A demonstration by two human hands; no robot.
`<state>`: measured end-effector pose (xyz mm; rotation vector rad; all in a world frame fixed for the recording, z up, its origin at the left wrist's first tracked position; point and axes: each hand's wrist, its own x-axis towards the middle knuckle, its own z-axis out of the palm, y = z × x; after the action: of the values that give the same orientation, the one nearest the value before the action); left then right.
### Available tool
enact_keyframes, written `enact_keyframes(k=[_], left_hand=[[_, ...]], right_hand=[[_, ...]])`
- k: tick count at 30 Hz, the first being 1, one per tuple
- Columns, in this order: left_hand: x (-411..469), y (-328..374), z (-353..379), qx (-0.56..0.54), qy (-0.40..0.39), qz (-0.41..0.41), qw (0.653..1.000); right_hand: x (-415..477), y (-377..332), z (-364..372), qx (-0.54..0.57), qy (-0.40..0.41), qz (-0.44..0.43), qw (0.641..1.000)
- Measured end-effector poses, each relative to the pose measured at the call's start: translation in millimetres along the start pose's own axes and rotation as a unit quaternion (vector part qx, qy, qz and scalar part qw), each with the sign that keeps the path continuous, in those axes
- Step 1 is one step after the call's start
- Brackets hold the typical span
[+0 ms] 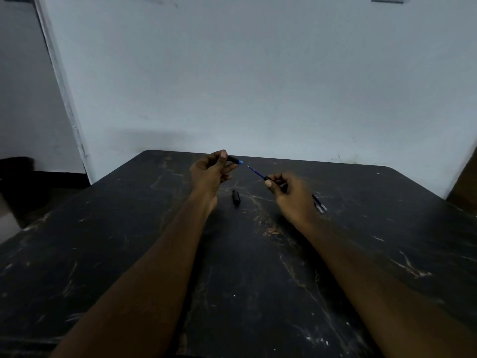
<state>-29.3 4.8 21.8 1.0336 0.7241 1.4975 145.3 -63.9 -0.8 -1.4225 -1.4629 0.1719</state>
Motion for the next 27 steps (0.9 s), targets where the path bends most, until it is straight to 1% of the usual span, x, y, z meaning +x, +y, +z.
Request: enact_keyframes(k=[13, 22, 27], left_hand=[[-9.2, -0.8, 10.8, 0.028, -0.036, 0.02, 0.999], [-10.9, -1.6, 10.6, 0.055, -0.038, 0.034, 0.997], [-16.0, -5.6, 16.1, 0.09, -0.078, 0.044, 0.992]], right_hand=[[0.3, -0.5, 0.2, -0.031, 0.005, -0.017, 0.999], [0.8, 1.0, -1.2, -0.03, 0.028, -0.035, 0.999], [3.4, 4.2, 1.0, -0.041, 0.032, -0.052, 0.997]])
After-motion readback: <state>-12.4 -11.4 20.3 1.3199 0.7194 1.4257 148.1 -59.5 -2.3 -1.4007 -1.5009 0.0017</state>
